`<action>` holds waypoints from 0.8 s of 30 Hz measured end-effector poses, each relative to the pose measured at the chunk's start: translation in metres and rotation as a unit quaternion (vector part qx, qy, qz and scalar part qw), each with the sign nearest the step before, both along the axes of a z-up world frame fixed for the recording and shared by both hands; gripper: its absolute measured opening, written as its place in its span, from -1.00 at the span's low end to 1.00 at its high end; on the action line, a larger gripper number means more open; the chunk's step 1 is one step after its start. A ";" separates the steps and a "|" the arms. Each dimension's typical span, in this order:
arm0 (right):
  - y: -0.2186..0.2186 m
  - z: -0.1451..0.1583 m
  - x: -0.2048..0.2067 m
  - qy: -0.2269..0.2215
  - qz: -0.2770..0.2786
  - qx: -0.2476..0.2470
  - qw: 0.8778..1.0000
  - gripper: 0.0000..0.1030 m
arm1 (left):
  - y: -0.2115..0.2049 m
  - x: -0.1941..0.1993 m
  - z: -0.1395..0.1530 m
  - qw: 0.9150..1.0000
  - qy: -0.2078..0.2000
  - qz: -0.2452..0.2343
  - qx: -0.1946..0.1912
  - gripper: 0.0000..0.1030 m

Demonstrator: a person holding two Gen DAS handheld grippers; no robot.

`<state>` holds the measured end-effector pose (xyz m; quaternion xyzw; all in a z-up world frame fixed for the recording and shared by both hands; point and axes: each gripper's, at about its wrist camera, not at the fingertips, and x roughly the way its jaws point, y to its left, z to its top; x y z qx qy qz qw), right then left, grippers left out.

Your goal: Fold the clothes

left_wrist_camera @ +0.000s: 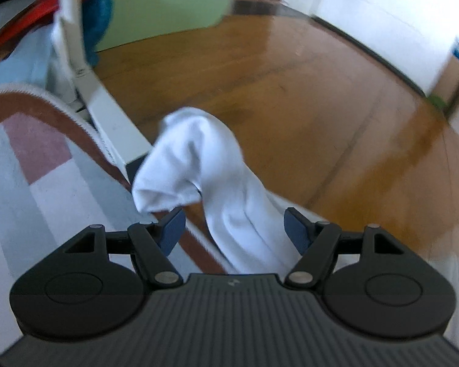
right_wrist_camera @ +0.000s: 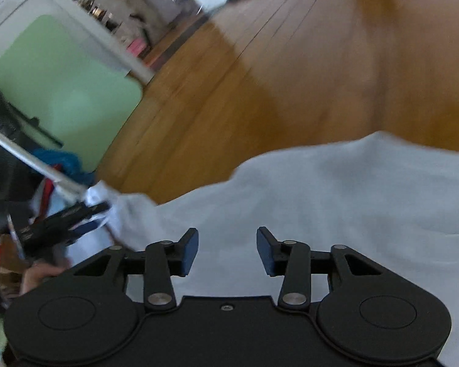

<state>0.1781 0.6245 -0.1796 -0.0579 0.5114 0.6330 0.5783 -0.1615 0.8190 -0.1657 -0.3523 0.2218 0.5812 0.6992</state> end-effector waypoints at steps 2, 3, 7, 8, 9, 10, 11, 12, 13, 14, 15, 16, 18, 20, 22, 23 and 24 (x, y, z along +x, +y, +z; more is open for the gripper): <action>0.022 -0.008 -0.020 -0.021 0.011 -0.009 1.000 0.01 | 0.006 0.010 0.001 0.999 0.016 -0.018 0.025 0.38; 0.024 -0.009 -0.027 -0.031 0.016 -0.006 0.999 0.01 | 0.007 0.017 0.003 0.998 0.037 -0.030 0.042 0.38; 0.038 -0.015 -0.025 -0.042 0.007 0.009 0.999 0.14 | 0.026 0.043 -0.010 0.991 0.113 -0.052 0.056 0.34; 0.040 -0.016 -0.027 -0.046 -0.003 0.009 0.999 0.19 | 0.033 0.046 -0.016 0.990 0.123 -0.055 0.037 0.09; 0.041 -0.017 -0.029 -0.050 -0.013 0.009 0.999 0.25 | 0.040 0.048 -0.021 0.989 0.132 -0.058 0.016 -0.65; 0.041 -0.022 -0.028 -0.039 -0.029 0.004 0.999 0.26 | 0.043 0.048 -0.023 0.989 0.134 -0.058 0.012 -0.74; 0.040 -0.027 -0.026 -0.025 -0.045 -0.001 0.999 0.26 | 0.043 0.047 -0.021 0.989 0.133 -0.059 0.015 -0.82; 0.038 -0.031 -0.024 -0.007 -0.061 0.011 0.998 0.27 | 0.038 0.043 -0.014 0.990 0.126 -0.058 0.029 -0.83; 0.035 -0.035 -0.023 0.005 -0.074 0.018 0.997 0.27 | 0.030 0.037 -0.005 0.990 0.116 -0.056 0.049 -0.84; 0.034 -0.035 -0.021 0.005 -0.076 0.022 0.997 0.26 | 0.023 0.032 0.004 0.991 0.106 -0.054 0.068 -0.84; 0.033 -0.035 -0.024 -0.005 -0.076 0.026 0.997 0.22 | 0.012 0.024 0.017 0.990 0.098 -0.045 0.092 -0.84; 0.032 -0.036 -0.027 -0.016 -0.076 0.030 0.997 0.19 | -0.007 0.010 0.035 0.989 0.080 -0.027 0.122 -0.84; 0.029 -0.036 -0.033 -0.046 -0.076 0.040 0.995 -0.02 | -0.046 -0.020 0.063 0.983 0.042 0.015 0.178 -0.77; 0.029 -0.037 -0.041 -0.080 -0.069 0.047 0.993 -0.04 | -0.073 -0.038 0.065 0.979 0.041 0.052 0.194 -0.57; 0.034 -0.034 -0.045 -0.102 -0.068 0.042 0.991 -0.04 | -0.073 -0.046 0.043 0.983 0.074 0.069 0.154 0.39; 0.037 -0.032 -0.047 -0.113 -0.068 0.040 0.990 -0.04 | -0.067 -0.053 0.026 0.988 0.083 0.077 0.108 0.30; 0.039 -0.030 -0.049 -0.124 -0.068 0.037 0.989 -0.04 | -0.064 -0.064 0.011 0.990 0.077 0.098 0.071 0.19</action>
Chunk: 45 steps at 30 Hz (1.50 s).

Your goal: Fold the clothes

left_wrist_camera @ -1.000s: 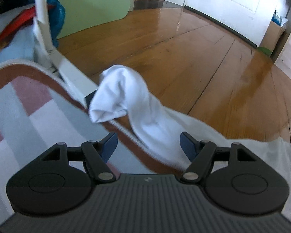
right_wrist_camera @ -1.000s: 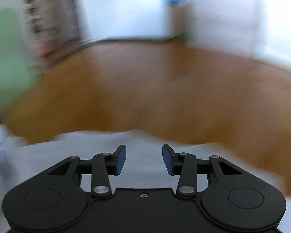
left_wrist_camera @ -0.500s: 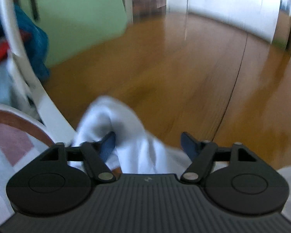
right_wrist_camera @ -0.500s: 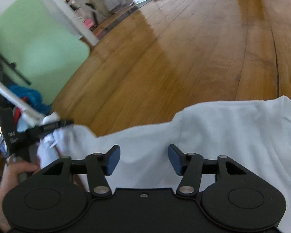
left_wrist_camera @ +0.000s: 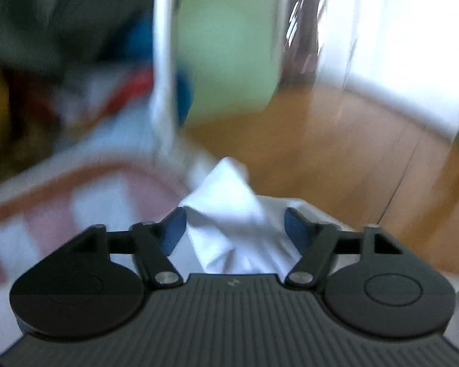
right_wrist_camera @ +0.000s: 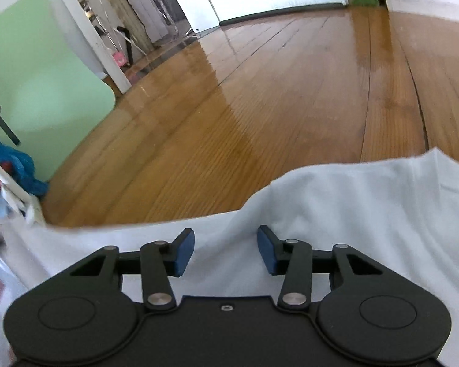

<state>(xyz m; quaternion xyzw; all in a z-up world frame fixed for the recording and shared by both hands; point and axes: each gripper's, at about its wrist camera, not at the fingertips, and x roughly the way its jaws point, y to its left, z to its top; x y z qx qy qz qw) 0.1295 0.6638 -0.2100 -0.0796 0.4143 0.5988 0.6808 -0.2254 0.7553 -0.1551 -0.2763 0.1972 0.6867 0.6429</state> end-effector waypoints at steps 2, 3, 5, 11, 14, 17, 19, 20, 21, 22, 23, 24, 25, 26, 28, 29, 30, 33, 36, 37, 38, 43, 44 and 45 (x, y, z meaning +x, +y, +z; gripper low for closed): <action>0.000 0.004 0.003 -0.006 -0.002 -0.001 1.000 -0.04 | 0.003 -0.024 -0.024 0.997 -0.036 0.054 -0.046 0.19; 0.000 0.004 0.005 -0.007 -0.001 0.000 1.000 -0.04 | 0.004 -0.033 -0.029 0.994 -0.048 0.075 -0.059 0.19; 0.000 0.004 0.006 -0.015 0.006 0.002 1.000 -0.04 | 0.003 -0.048 -0.032 0.990 -0.082 0.098 -0.066 0.19; 0.003 0.002 -0.007 -0.081 0.049 0.004 0.995 -0.03 | 0.021 -0.018 -0.039 0.994 -0.071 0.010 -0.079 0.29; 0.000 0.001 -0.011 -0.107 0.058 0.008 0.993 -0.03 | 0.031 0.017 -0.046 0.996 0.063 -0.001 -0.056 0.69; -0.001 0.001 -0.013 -0.125 0.065 0.009 0.990 -0.03 | 0.031 0.025 -0.040 0.997 0.064 -0.043 -0.008 -0.75; -0.003 0.001 -0.013 -0.131 0.071 0.009 0.989 -0.03 | 0.016 0.012 -0.019 0.997 0.009 -0.049 0.061 -0.79; -0.004 0.001 -0.012 -0.131 0.072 0.009 0.989 -0.03 | 0.000 0.001 -0.001 0.990 -0.028 -0.052 0.128 -0.78; -0.004 0.002 -0.011 -0.125 0.068 0.011 0.990 -0.03 | -0.014 -0.005 0.017 0.979 -0.050 -0.061 0.190 -0.72; -0.004 0.002 -0.009 -0.117 0.062 0.013 0.991 -0.03 | -0.022 -0.010 0.024 0.973 -0.053 -0.054 0.218 -0.65; -0.005 0.001 -0.007 -0.108 0.055 0.015 0.993 -0.03 | -0.025 -0.014 0.026 0.972 -0.049 -0.035 0.228 -0.64; -0.004 0.001 -0.007 -0.110 0.054 0.016 0.992 -0.03 | -0.029 -0.019 0.028 0.970 -0.045 -0.017 0.239 -0.64; -0.004 0.001 -0.008 -0.113 0.054 0.016 0.992 -0.03 | -0.033 -0.023 0.030 0.968 -0.041 0.002 0.249 -0.38; -0.003 0.000 -0.009 -0.120 0.057 0.016 0.991 -0.03 | -0.036 -0.028 0.032 0.965 -0.037 0.020 0.260 -0.21; -0.001 0.000 -0.011 -0.133 0.061 0.014 0.989 -0.03 | -0.024 -0.056 0.012 0.975 -0.094 0.054 0.194 -0.29; 0.000 0.000 -0.012 -0.136 0.063 0.013 0.989 -0.03 | -0.019 -0.065 0.002 0.979 -0.112 0.067 0.159 -0.43; 0.001 0.000 -0.012 -0.139 0.063 0.012 0.988 -0.03 | -0.016 -0.072 -0.007 0.981 -0.120 0.080 0.130 -0.58; 0.003 0.002 -0.014 -0.146 0.057 0.004 0.988 -0.02 | -0.014 -0.086 -0.029 0.983 -0.122 0.124 0.065 -0.58; -0.008 0.016 -0.024 -0.156 0.040 -0.011 0.987 0.01 | -0.009 -0.099 -0.038 0.976 -0.165 0.141 0.027 -0.47; -0.015 0.022 -0.031 -0.170 0.047 -0.007 0.984 0.01 | -0.006 -0.101 -0.039 0.975 -0.177 0.136 0.018 -0.42; -0.023 0.029 -0.038 -0.185 0.054 -0.003 0.981 0.01 | -0.005 -0.100 -0.038 0.975 -0.183 0.127 0.009 -0.36; -0.073 0.044 -0.067 -0.187 0.118 -0.028 0.975 0.02 | 0.020 -0.076 -0.050 0.970 -0.237 0.024 -0.045 -0.18; -0.081 0.045 -0.065 -0.159 0.123 -0.034 0.979 0.03 | 0.020 -0.067 -0.048 0.976 -0.211 0.021 -0.052 -0.16; -0.088 0.044 -0.060 -0.123 0.125 -0.040 0.984 0.03 | 0.021 -0.059 -0.047 0.981 -0.184 0.017 -0.058 -0.08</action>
